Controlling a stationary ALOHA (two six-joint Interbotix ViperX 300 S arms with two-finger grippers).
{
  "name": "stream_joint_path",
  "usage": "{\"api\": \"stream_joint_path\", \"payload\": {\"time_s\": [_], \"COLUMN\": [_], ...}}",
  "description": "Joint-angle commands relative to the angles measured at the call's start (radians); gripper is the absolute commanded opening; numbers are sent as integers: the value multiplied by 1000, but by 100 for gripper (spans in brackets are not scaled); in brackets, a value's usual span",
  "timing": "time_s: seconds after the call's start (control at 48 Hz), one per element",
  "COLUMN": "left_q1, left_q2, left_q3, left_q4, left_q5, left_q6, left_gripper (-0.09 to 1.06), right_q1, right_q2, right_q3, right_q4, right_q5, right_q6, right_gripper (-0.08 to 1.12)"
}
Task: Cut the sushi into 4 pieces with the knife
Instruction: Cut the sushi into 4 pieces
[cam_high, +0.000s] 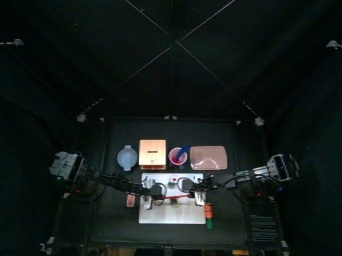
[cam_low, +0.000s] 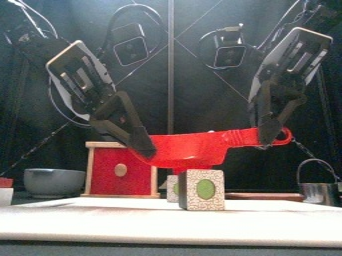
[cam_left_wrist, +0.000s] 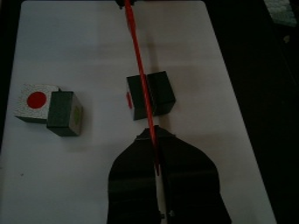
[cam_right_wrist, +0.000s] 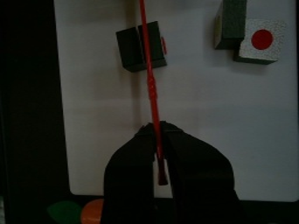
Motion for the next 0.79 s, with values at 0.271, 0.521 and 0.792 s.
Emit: {"api": "stream_joint_path", "payload": {"time_s": [0.271,0.521,0.792], "left_q1": [-28,-28,-29], "left_q2": [29,54,71], "left_q3": [-21,-25,-25], "left_q4": [-5,-12,-15], "left_q5": [-9,-9,-6], "left_q6": [2,2,2], "left_gripper": [15,15,15], "right_q1": [-6,-6,-6], "right_q2": [31,54,72], "right_q3": [0,0,-3], "right_q4": [8,8,9], "right_q5": [-35,-40,-54], "right_q6": [3,3,3], "right_gripper": [15,15,15]}}
